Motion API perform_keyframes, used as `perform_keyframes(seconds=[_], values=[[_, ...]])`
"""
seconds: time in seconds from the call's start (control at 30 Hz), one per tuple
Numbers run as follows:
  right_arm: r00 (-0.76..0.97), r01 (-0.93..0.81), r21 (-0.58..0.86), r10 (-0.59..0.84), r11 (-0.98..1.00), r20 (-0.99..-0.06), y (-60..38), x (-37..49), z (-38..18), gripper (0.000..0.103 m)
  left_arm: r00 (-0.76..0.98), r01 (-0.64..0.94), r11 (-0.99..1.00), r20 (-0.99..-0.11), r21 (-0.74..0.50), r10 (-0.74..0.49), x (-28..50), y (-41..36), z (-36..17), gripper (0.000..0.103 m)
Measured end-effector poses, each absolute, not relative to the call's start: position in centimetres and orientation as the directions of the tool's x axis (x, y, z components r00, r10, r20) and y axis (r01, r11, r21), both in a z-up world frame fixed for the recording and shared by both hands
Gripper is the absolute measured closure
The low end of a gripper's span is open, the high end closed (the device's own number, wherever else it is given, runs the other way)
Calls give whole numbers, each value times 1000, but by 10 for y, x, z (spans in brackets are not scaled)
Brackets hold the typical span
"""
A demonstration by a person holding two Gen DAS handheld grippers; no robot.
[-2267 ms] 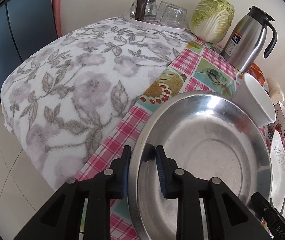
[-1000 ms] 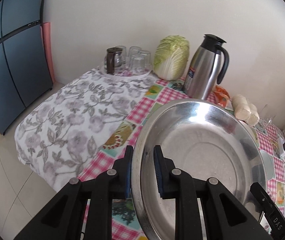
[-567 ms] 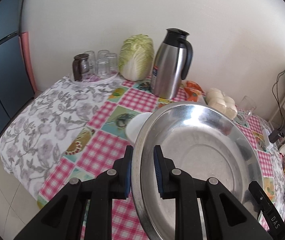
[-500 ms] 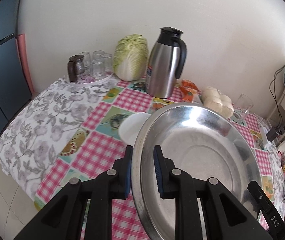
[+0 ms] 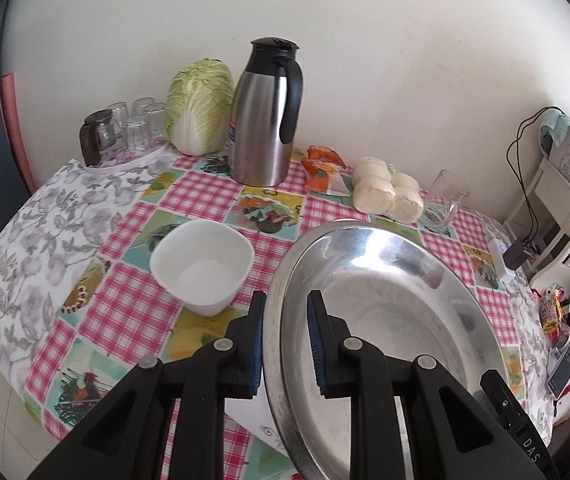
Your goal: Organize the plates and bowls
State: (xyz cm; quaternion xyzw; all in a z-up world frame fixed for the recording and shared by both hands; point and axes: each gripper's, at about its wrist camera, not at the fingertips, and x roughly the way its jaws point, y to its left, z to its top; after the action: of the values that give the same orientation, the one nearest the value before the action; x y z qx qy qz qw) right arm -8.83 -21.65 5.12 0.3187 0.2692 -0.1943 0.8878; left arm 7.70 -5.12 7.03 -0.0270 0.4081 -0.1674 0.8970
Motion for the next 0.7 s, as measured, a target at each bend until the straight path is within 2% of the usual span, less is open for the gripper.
perform_keyframes(seconds=[0.7], values=[[696,564,378,-177,735,-696,-216,-82,22,85,492,225,948,-813,-226,-311,93,-45,14,82]])
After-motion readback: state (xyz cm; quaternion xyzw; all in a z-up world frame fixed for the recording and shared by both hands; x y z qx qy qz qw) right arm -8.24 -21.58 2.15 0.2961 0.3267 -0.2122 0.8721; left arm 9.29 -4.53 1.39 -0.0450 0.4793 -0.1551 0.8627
